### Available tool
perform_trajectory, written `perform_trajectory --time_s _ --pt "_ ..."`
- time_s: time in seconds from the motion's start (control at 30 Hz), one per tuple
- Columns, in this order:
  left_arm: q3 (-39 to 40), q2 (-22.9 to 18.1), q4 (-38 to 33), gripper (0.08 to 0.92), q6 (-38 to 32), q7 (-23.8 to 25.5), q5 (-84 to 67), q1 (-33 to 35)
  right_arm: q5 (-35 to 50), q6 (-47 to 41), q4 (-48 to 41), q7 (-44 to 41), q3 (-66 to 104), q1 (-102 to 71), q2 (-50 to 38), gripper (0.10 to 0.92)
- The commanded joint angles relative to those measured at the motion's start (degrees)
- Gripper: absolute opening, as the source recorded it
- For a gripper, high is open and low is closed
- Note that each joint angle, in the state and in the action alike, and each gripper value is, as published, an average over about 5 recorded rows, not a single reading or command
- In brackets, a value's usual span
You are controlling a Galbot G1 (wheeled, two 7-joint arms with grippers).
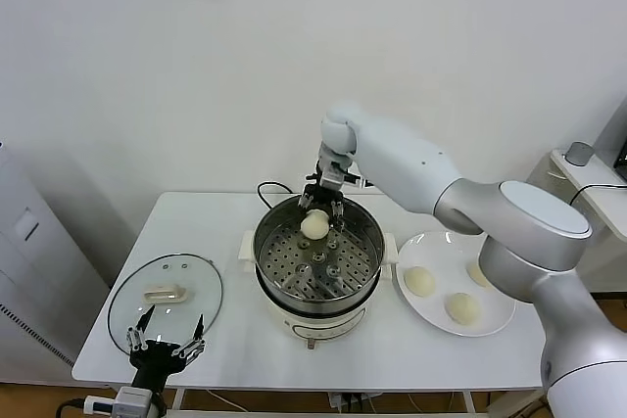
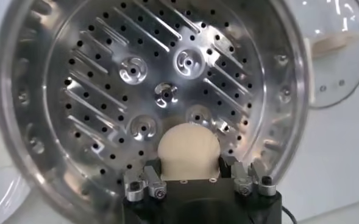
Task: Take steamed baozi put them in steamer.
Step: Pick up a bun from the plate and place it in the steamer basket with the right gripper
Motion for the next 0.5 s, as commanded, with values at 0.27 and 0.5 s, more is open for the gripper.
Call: perform_trajectory --time_s 0.27,0.5 --pt "0.08 -0.84 0.36 0.823 0.09 0.07 -0.11 -0.36 -7.83 2.79 -0.68 4.97 2.72 -2.36 0.52 0.577" --pt "0.10 -0.92 0.37 0.823 0.13 0.14 -0.07 -0.46 -6.90 2.79 -0.13 5.18 2.42 -2.12 0.25 0.585"
